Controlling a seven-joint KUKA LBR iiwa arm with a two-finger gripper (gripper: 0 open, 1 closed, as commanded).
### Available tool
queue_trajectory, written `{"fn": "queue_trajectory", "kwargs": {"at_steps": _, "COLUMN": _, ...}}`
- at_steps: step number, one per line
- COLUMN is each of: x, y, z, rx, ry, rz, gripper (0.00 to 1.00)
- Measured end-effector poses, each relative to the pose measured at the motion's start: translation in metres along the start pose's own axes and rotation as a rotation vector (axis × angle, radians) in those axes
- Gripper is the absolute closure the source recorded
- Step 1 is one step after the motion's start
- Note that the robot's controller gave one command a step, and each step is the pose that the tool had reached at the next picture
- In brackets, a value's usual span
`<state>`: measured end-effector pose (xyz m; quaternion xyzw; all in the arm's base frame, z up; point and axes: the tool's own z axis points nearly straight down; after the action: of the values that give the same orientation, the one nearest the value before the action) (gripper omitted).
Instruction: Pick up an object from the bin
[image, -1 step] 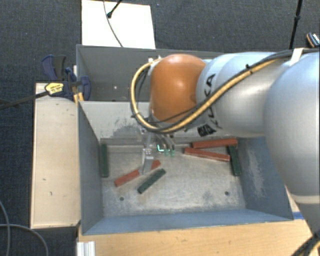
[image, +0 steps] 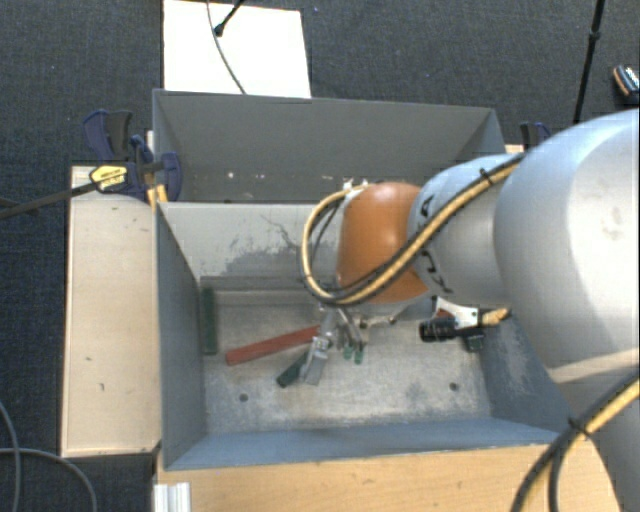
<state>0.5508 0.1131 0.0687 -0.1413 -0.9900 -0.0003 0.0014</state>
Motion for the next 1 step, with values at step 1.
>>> {"fn": "queue_trajectory", "kwargs": {"at_steps": 1, "x": -0.0030, "y": 0.0021, "z": -0.0057, "rx": -0.004, "ry": -0.008, "rz": 0.001, "gripper": 1.00}}
